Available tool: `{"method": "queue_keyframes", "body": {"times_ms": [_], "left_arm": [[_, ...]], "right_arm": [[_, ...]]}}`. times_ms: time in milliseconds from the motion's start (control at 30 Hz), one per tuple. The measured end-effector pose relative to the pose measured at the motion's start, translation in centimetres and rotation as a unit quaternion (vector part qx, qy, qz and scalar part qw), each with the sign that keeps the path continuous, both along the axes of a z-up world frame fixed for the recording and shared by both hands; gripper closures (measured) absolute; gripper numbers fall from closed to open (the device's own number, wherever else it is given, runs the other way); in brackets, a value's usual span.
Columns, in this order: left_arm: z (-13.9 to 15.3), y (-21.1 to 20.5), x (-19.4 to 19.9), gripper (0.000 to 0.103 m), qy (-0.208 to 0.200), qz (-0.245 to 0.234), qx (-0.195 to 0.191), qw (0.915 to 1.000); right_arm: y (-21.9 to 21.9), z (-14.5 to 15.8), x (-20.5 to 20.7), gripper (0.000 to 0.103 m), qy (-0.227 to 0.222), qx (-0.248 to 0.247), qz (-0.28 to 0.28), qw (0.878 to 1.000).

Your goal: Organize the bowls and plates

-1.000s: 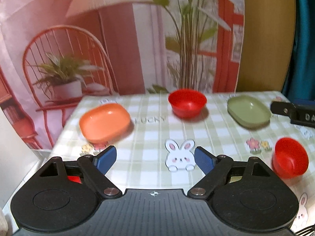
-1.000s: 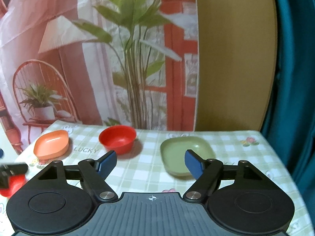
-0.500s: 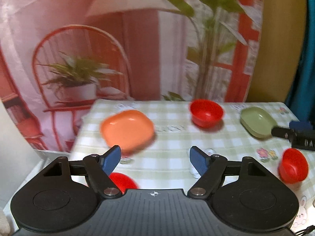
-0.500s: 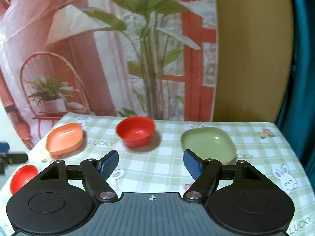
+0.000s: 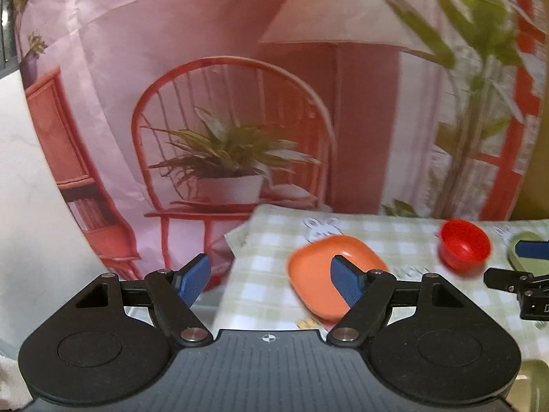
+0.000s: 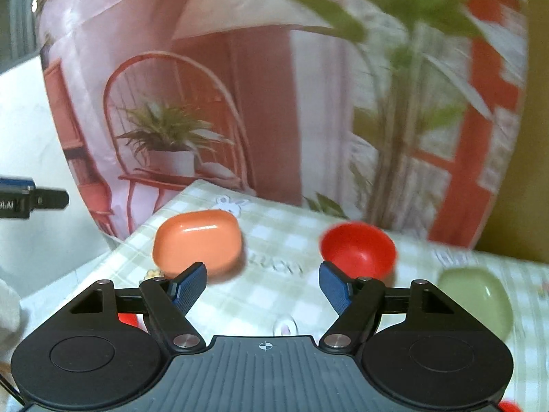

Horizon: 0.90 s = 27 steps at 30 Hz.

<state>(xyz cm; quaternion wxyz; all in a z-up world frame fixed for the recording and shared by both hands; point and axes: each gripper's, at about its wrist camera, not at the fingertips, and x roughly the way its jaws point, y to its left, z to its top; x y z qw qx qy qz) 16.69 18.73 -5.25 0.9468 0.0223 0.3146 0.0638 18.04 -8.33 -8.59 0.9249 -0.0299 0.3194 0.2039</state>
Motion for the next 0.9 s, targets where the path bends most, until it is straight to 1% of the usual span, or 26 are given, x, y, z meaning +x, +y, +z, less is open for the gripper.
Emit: {"method": "queue_keyframes", "body": {"times_ms": [67, 167, 200, 267, 333, 400, 500, 533, 667, 733, 800, 867, 900], "left_arm": [[-0.7, 1.2, 1.7, 0.024, 0.001, -0.005, -0.016, 0.9999], [-2.5, 1.9, 4.0, 0.024, 0.011, -0.007, -0.024, 0.9996], [-3.1, 2.1, 5.0, 0.024, -0.03, 0.0, 0.01, 0.9995], [-4.6, 2.8, 6.7, 0.024, -0.014, 0.002, 0.001, 0.9999], [-6.1, 3.4, 8.2, 0.024, 0.0, -0.006, -0.007, 1.0], [-7.7, 3.6, 9.8, 0.024, 0.015, -0.016, -0.004, 0.9998], [-10.1, 4.2, 11.6, 0.024, 0.04, -0.01, 0.0, 0.9991], [-10.8, 4.4, 12.2, 0.024, 0.05, -0.011, -0.006, 0.9987], [-12.5, 5.3, 13.6, 0.025, 0.072, -0.015, -0.045, 0.9963], [-13.0, 5.8, 14.0, 0.025, 0.076, -0.016, -0.068, 0.9947], [-13.3, 6.0, 14.3, 0.025, 0.076, -0.018, -0.086, 0.9932], [-13.6, 6.0, 14.6, 0.026, 0.079, -0.018, -0.09, 0.9927], [-13.7, 5.9, 14.8, 0.028, 0.081, -0.018, -0.089, 0.9926]], "right_arm": [[1.8, -0.2, 1.7, 0.034, 0.005, 0.002, 0.007, 1.0], [4.4, -0.9, 4.3, 0.036, 0.01, 0.002, 0.018, 1.0], [5.2, -1.2, 5.1, 0.036, 0.011, -0.002, 0.02, 1.0], [6.7, -2.0, 6.8, 0.036, 0.016, -0.007, 0.023, 1.0], [7.8, -3.0, 8.8, 0.037, 0.028, -0.008, 0.022, 0.999], [8.5, -4.2, 10.7, 0.037, 0.042, -0.009, 0.016, 0.999], [9.3, -6.4, 13.6, 0.038, 0.067, -0.009, 0.01, 0.998], [9.5, -7.3, 14.5, 0.041, 0.076, -0.01, 0.01, 0.997], [10.3, -10.2, 16.8, 0.042, 0.101, -0.033, 0.008, 0.994], [10.6, -11.3, 17.6, 0.042, 0.115, -0.039, 0.006, 0.993], [10.7, -12.1, 18.2, 0.043, 0.131, -0.034, 0.005, 0.991], [10.9, -12.7, 18.5, 0.044, 0.139, -0.032, 0.004, 0.99], [11.0, -13.0, 18.6, 0.045, 0.142, -0.032, 0.003, 0.989]]}}
